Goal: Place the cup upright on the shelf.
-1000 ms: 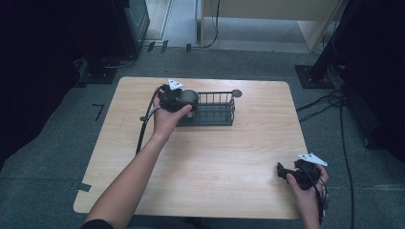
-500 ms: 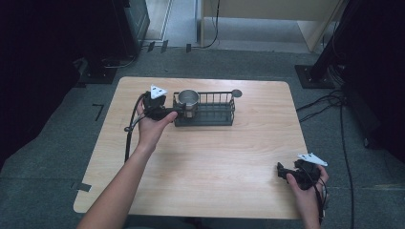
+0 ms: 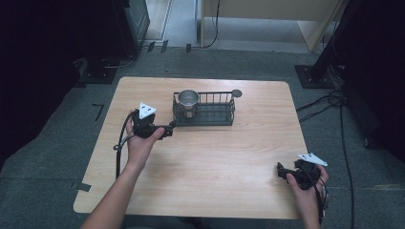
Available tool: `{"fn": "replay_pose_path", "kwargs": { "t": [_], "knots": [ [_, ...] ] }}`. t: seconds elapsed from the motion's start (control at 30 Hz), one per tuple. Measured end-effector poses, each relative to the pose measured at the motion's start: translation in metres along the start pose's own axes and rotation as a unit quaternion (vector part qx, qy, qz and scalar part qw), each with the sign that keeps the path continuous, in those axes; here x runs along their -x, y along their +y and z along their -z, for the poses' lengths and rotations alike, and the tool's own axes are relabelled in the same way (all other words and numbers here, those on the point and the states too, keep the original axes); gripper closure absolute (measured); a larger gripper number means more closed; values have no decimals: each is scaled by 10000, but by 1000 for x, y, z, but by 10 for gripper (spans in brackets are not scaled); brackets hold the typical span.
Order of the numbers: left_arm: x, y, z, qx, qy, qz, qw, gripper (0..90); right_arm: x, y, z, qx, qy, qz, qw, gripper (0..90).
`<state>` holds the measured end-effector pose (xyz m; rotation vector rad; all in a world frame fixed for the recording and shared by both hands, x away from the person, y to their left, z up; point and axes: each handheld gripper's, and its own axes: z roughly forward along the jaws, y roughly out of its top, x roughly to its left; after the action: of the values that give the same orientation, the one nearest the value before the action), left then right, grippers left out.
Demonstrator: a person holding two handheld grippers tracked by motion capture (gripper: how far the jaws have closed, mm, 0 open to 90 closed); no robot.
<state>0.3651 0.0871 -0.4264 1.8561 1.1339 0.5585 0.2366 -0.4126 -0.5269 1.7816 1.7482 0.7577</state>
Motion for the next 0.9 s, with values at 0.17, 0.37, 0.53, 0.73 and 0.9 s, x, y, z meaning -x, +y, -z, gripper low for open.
{"fn": "replay_pose_path", "kwargs": {
  "t": [0.17,0.37,0.53,0.73,0.9],
  "knots": [
    [-3,-17,9,-33,55,135,9999,0,0,0,0,2,-5,-10,10000,0],
    [-15,-42,21,-146,181,294,9993,0,0,0,0,2,-2,-9,10000,0],
    [-26,-69,29,-334,371,403,9979,0,0,0,0,2,2,-7,10000,0],
    [-39,-98,38,-524,609,519,9954,0,0,0,0,2,-4,-5,10000,0],
    [-42,-110,45,-661,768,385,9941,0,0,0,0,1,-1,-6,10000,0]
  ]
}}
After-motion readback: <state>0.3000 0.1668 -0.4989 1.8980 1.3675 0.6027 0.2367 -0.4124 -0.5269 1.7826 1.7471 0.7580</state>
